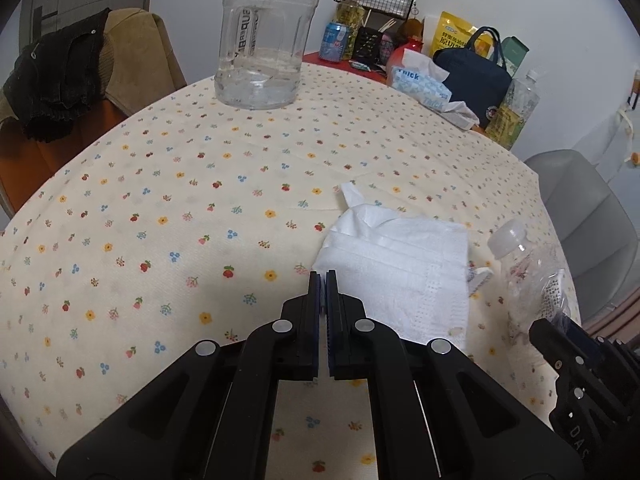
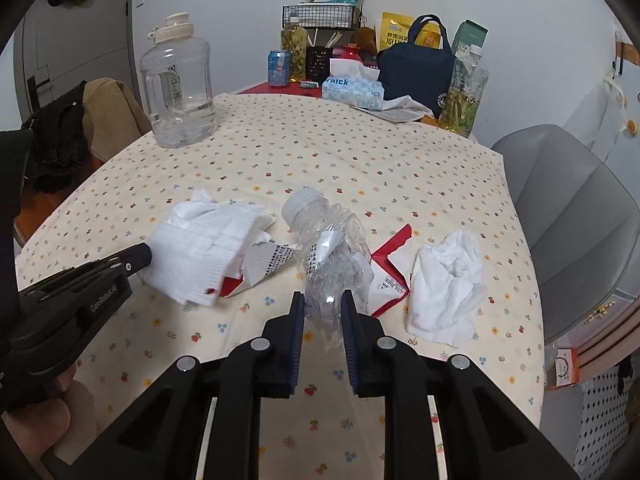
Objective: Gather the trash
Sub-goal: 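Grasp the clear plastic bottle with the right tool while the left tool holds the wrapper, then carry the bottle and wrapper with both tools over the wastebasket, then open both tools over the wastebasket to drop the bottle and wrapper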
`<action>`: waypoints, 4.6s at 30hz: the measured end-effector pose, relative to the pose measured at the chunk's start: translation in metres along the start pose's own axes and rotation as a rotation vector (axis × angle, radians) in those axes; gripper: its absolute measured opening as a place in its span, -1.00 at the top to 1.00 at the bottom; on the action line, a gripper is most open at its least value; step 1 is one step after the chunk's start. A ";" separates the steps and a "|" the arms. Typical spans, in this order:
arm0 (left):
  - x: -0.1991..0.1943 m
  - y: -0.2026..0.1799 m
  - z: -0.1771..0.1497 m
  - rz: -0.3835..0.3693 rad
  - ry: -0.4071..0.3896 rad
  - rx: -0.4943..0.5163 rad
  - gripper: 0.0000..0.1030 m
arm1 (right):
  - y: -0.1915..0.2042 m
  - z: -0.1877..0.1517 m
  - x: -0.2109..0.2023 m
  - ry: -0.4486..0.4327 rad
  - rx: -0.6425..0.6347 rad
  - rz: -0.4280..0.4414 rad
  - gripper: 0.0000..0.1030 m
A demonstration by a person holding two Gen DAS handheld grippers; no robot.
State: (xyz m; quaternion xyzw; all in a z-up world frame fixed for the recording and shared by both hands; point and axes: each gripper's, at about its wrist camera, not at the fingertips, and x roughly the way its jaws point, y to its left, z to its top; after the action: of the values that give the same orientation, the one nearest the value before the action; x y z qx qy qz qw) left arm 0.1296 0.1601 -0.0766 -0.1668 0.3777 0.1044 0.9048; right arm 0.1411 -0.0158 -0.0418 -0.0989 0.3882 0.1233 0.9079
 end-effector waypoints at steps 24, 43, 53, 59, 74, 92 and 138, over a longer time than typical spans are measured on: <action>-0.095 -0.066 -0.004 -0.087 -0.160 0.130 0.93 | -0.050 -0.022 -0.102 -0.154 0.089 -0.044 0.64; -0.120 -0.162 -0.028 -0.192 -0.179 0.273 0.93 | -0.134 -0.059 -0.162 -0.211 0.229 -0.164 0.63; -0.116 -0.222 -0.043 -0.263 -0.161 0.364 0.93 | -0.180 -0.079 -0.174 -0.202 0.309 -0.240 0.63; -0.108 -0.252 -0.053 -0.286 -0.135 0.410 0.93 | -0.204 -0.091 -0.172 -0.189 0.353 -0.267 0.63; -0.086 -0.339 -0.094 -0.348 -0.058 0.539 0.93 | -0.277 -0.130 -0.163 -0.130 0.488 -0.344 0.63; -0.058 -0.443 -0.162 -0.395 0.059 0.724 0.93 | -0.367 -0.197 -0.153 -0.060 0.670 -0.410 0.63; -0.022 -0.451 -0.168 -0.343 0.115 0.717 -0.52 | -0.414 -0.241 -0.121 -0.002 0.797 -0.467 -0.20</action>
State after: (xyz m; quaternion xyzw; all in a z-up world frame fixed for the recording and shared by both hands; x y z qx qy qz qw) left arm 0.1477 -0.3208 -0.0712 0.0935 0.4068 -0.1961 0.8873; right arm 0.0208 -0.4931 -0.0828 0.1733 0.3719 -0.2433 0.8789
